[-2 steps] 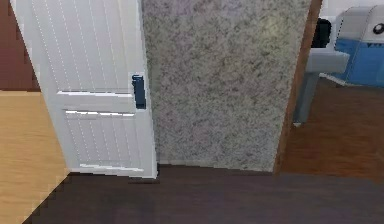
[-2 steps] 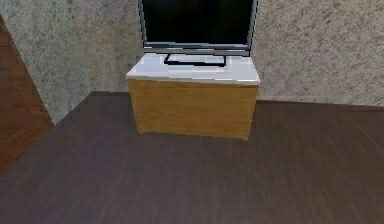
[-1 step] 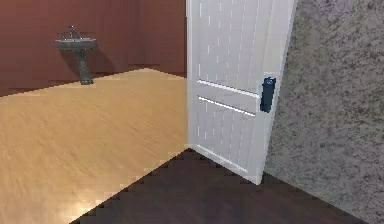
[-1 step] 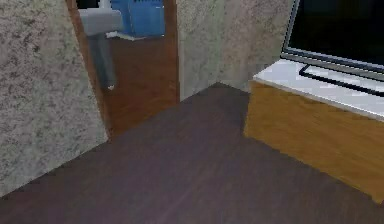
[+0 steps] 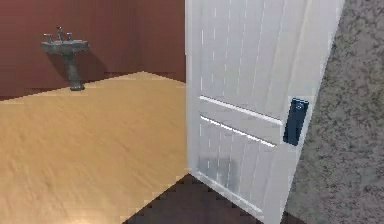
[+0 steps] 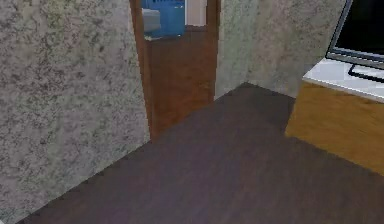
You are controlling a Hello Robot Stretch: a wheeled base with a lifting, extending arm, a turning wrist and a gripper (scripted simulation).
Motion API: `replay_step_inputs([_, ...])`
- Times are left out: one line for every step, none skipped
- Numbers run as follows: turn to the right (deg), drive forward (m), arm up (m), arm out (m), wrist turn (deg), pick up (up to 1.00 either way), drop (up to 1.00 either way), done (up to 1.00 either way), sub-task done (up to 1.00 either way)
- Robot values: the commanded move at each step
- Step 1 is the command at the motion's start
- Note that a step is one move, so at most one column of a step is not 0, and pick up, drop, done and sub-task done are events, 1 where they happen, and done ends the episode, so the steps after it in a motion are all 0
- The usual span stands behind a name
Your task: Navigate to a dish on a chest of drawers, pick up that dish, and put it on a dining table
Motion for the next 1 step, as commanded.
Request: replay_step_inputs([-18.0,0.0,0.0,0.0,0.0,0.0,0.0,0.0,0.0])
